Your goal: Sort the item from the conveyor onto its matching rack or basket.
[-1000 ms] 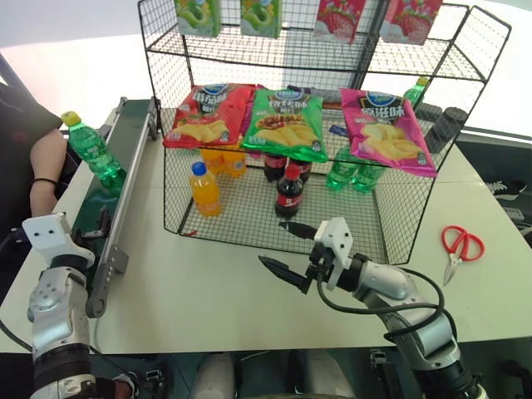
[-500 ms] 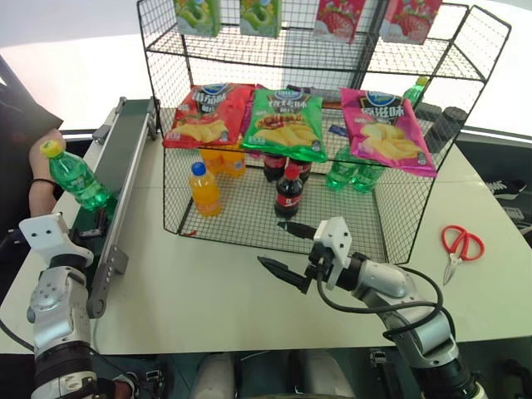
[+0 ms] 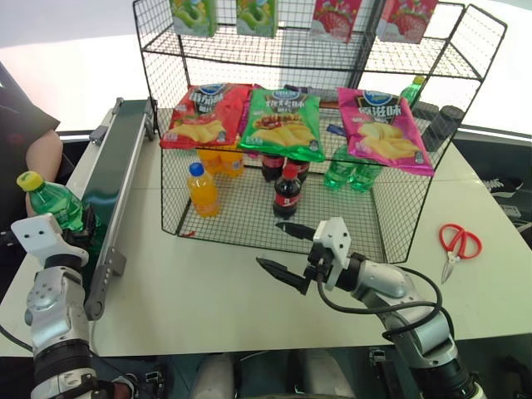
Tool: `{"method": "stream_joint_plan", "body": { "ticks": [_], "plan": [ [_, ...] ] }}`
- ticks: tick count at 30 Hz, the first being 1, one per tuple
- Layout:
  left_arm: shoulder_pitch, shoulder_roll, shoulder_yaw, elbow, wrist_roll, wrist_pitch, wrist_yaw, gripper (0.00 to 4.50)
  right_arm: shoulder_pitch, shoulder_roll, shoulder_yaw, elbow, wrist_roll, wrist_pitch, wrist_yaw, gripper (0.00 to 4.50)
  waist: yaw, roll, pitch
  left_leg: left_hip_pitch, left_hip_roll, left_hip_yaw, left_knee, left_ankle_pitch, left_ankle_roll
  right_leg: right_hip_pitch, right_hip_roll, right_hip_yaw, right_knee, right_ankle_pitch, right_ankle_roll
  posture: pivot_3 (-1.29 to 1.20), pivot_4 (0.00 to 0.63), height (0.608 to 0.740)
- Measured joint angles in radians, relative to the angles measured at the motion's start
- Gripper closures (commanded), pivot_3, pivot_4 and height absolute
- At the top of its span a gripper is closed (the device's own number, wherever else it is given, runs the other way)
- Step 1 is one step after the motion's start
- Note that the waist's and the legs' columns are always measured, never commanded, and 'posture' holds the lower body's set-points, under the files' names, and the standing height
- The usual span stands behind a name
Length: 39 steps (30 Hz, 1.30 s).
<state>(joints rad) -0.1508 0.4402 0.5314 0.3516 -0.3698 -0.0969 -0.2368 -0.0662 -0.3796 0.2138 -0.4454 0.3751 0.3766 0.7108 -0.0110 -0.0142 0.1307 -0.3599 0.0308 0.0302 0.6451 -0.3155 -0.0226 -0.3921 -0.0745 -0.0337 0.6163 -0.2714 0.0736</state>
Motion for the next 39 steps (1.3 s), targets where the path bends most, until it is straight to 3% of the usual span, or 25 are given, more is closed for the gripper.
{"method": "stream_joint_plan", "body": {
  "ticks": [7,11,16,20,27,39],
  "plan": [
    [0.014,0.007,0.0,-0.016,-0.018,0.006,-0.042,1.82,0.0,-0.001,0.0,0.008,0.001,0.0,0.009,0.0,-0.002,0.0,0.0,-0.001,-0.001,0.0,0.0,0.0,0.0,-0.001,-0.001,0.0,0.0,0.0,0.0,0.0,0.15,0.74],
    [0.029,0.045,-0.021,-0.158,-0.059,0.073,-0.128,1.82,0.0,-0.004,-0.001,0.011,0.001,0.0,0.016,0.0,-0.001,-0.006,-0.001,-0.013,-0.001,-0.001,0.001,0.001,-0.002,-0.011,-0.002,-0.002,0.0,0.001,0.001,0.0,0.15,0.74],
    [0.072,0.093,-0.155,-0.447,-0.126,0.158,-0.305,1.82,-0.009,-0.019,-0.006,0.021,0.0,-0.004,0.03,0.0,-0.004,-0.002,0.0,-0.013,-0.006,-0.001,0.001,0.001,-0.002,-0.009,-0.007,-0.002,-0.002,0.001,0.001,0.0,0.15,0.74],
    [0.142,0.101,-0.303,-0.55,-0.145,0.232,-0.442,1.82,-0.015,-0.03,-0.024,0.022,0.001,-0.014,0.034,0.0,-0.01,-0.001,0.0,-0.013,-0.006,-0.001,0.0,0.001,-0.001,-0.01,-0.006,-0.002,-0.002,0.001,0.001,0.0,0.15,0.74],
    [0.073,0.044,-0.525,-0.47,-0.062,0.216,-0.59,1.82,-0.014,-0.027,-0.043,0.022,0.003,-0.013,0.017,0.0,0.004,0.0,0.001,-0.012,-0.006,-0.001,0.004,0.001,-0.001,-0.007,-0.006,-0.004,-0.001,0.0,0.0,0.0,0.15,0.74],
    [-0.152,-0.113,-0.722,-0.205,0.054,0.065,-0.786,1.82,0.014,-0.028,-0.075,-0.031,0.036,0.034,-0.047,0.0,0.0,0.0,0.001,-0.012,-0.004,-0.002,0.006,0.001,0.001,-0.006,0.005,-0.006,-0.001,0.002,0.004,0.0,0.15,0.74]
  ]
}}
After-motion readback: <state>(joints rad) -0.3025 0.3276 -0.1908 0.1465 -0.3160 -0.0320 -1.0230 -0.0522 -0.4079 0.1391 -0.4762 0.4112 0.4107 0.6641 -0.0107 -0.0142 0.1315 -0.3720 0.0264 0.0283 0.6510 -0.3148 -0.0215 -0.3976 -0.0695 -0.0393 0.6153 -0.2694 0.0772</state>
